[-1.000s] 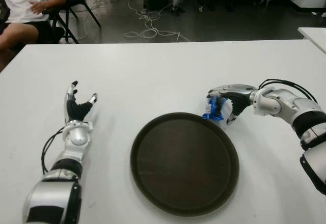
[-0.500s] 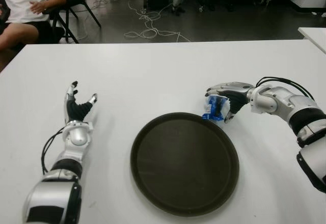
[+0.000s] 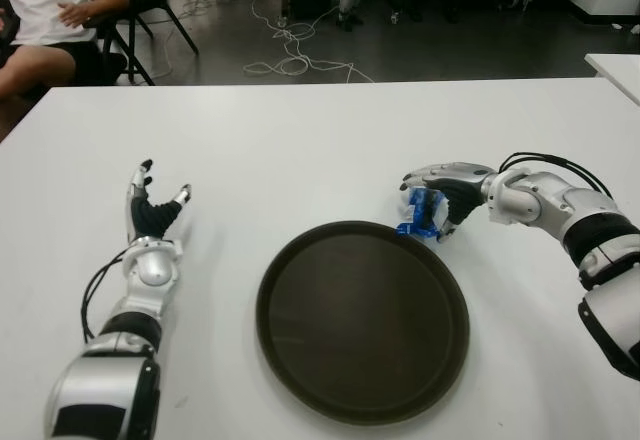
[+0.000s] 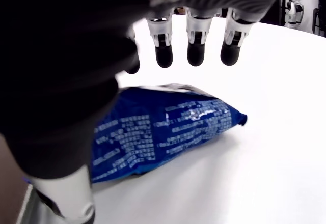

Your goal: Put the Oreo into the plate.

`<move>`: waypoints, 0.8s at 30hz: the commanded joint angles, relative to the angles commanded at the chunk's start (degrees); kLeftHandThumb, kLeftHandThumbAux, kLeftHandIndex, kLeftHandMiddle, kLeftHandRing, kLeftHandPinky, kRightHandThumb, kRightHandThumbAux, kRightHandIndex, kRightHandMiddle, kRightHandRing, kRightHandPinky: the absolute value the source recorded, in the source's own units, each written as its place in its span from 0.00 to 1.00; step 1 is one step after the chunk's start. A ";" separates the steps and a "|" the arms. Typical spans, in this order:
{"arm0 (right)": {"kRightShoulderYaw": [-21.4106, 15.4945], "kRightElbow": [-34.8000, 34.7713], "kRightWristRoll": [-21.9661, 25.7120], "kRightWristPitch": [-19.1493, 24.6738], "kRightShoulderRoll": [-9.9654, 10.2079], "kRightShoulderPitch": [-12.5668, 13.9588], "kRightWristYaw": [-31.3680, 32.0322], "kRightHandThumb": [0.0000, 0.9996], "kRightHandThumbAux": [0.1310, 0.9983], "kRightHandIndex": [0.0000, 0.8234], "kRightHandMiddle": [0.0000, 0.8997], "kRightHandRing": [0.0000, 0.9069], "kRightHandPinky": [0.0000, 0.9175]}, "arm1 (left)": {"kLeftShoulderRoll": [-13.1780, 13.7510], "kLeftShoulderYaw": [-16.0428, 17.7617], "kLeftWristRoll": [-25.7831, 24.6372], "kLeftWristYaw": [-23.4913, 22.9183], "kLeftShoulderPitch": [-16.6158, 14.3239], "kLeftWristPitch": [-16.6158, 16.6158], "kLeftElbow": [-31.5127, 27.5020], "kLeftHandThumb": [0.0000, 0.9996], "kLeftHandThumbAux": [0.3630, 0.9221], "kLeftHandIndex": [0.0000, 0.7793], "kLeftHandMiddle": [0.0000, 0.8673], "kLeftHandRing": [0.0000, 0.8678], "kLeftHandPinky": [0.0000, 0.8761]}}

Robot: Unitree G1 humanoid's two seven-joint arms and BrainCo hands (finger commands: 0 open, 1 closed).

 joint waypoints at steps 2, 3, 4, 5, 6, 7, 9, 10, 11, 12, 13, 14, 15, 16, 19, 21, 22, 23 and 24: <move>-0.10 -0.03 0.17 0.03 0.14 0.02 0.13 0.00 0.78 0.00 0.00 0.00 0.00 | -0.03 0.02 -0.04 -0.05 0.01 0.08 -0.03 0.00 0.67 0.08 0.11 0.09 0.06; -0.18 -0.06 0.26 0.02 0.19 0.02 0.21 0.00 0.77 0.00 0.00 0.00 0.00 | -0.04 0.04 -0.07 -0.08 0.00 0.13 -0.04 0.00 0.66 0.08 0.11 0.09 0.06; -0.22 -0.09 0.32 0.00 0.20 0.03 0.25 0.00 0.77 0.00 0.00 0.00 0.00 | -0.06 0.04 -0.08 -0.09 0.01 0.15 -0.04 0.00 0.66 0.08 0.11 0.08 0.06; -0.28 -0.01 0.42 0.14 0.36 0.03 0.48 0.00 0.77 0.00 0.00 0.00 0.00 | -0.07 0.03 -0.07 -0.10 0.00 0.21 -0.04 0.00 0.65 0.08 0.11 0.08 0.06; -0.31 0.06 0.48 0.25 0.47 0.03 0.63 0.00 0.76 0.00 0.00 0.00 0.00 | -0.07 0.02 -0.06 -0.10 0.00 0.24 -0.03 0.00 0.65 0.08 0.11 0.08 0.06; -0.34 0.11 0.52 0.32 0.54 0.03 0.74 0.00 0.75 0.00 0.00 0.00 0.00 | -0.07 0.00 -0.05 -0.09 0.01 0.26 -0.04 0.00 0.64 0.08 0.11 0.09 0.07; -0.35 0.11 0.54 0.53 0.73 0.01 0.82 0.00 0.75 0.00 0.00 0.00 0.00 | -0.04 -0.09 0.10 0.11 0.00 0.29 -0.03 0.00 0.64 0.08 0.11 0.09 0.07; -0.35 0.11 0.55 0.63 0.84 0.01 0.84 0.00 0.75 0.00 0.00 0.00 0.00 | -0.03 -0.13 0.16 0.21 0.00 0.28 -0.03 0.00 0.64 0.08 0.11 0.10 0.07; -0.35 0.10 0.56 0.69 0.90 0.01 0.86 0.00 0.75 0.00 0.00 0.00 0.00 | -0.02 -0.16 0.20 0.27 0.00 0.28 -0.04 0.00 0.64 0.08 0.12 0.10 0.07; -0.36 0.09 0.56 0.71 0.97 0.03 0.80 0.00 0.75 0.00 0.00 0.00 0.00 | -0.03 -0.16 0.20 0.31 0.00 0.28 -0.05 0.00 0.64 0.08 0.12 0.10 0.07; -0.37 0.08 0.55 0.72 1.00 0.05 0.75 0.00 0.76 0.00 0.00 0.00 0.00 | -0.04 -0.15 0.18 0.33 0.00 0.28 -0.05 0.00 0.63 0.08 0.12 0.10 0.07; -0.39 0.07 0.58 0.67 1.02 0.09 0.68 0.00 0.76 0.00 0.00 0.00 0.00 | -0.06 -0.12 0.15 0.33 -0.01 0.28 -0.06 0.00 0.63 0.08 0.12 0.10 0.07; -0.41 0.05 0.60 0.62 1.01 0.11 0.64 0.00 0.77 0.00 0.00 0.00 0.00 | -0.08 -0.10 0.12 0.34 -0.01 0.29 -0.07 0.00 0.63 0.08 0.12 0.10 0.07; -0.44 0.05 0.63 0.55 1.03 0.16 0.59 0.00 0.78 0.00 0.00 0.00 0.00 | -0.10 -0.07 0.08 0.33 -0.01 0.29 -0.09 0.00 0.63 0.08 0.12 0.10 0.07; -0.41 0.09 0.59 0.50 1.19 0.25 0.44 0.00 0.78 0.00 0.00 0.00 0.00 | -0.18 0.02 -0.05 0.21 0.00 0.24 -0.14 0.00 0.65 0.08 0.12 0.10 0.07; -0.21 0.17 0.40 0.56 1.39 0.20 0.46 0.00 0.79 0.00 0.00 0.00 0.00 | -0.23 0.09 -0.16 0.13 0.02 0.18 -0.18 0.00 0.66 0.08 0.12 0.09 0.06; -0.13 0.21 0.31 0.60 1.48 0.17 0.50 0.00 0.79 0.00 0.00 0.00 0.00 | -0.24 0.12 -0.19 0.12 0.02 0.17 -0.19 0.00 0.68 0.08 0.12 0.09 0.06; -0.08 0.23 0.25 0.62 1.54 0.15 0.52 0.00 0.80 0.00 0.00 0.00 0.00 | -0.25 0.13 -0.21 0.12 0.02 0.16 -0.20 0.00 0.68 0.08 0.12 0.09 0.06; 0.05 0.20 0.14 0.59 1.63 0.14 0.54 0.00 0.80 0.00 0.00 0.00 0.00 | -0.27 0.14 -0.23 0.12 0.02 0.14 -0.24 0.00 0.69 0.08 0.12 0.09 0.06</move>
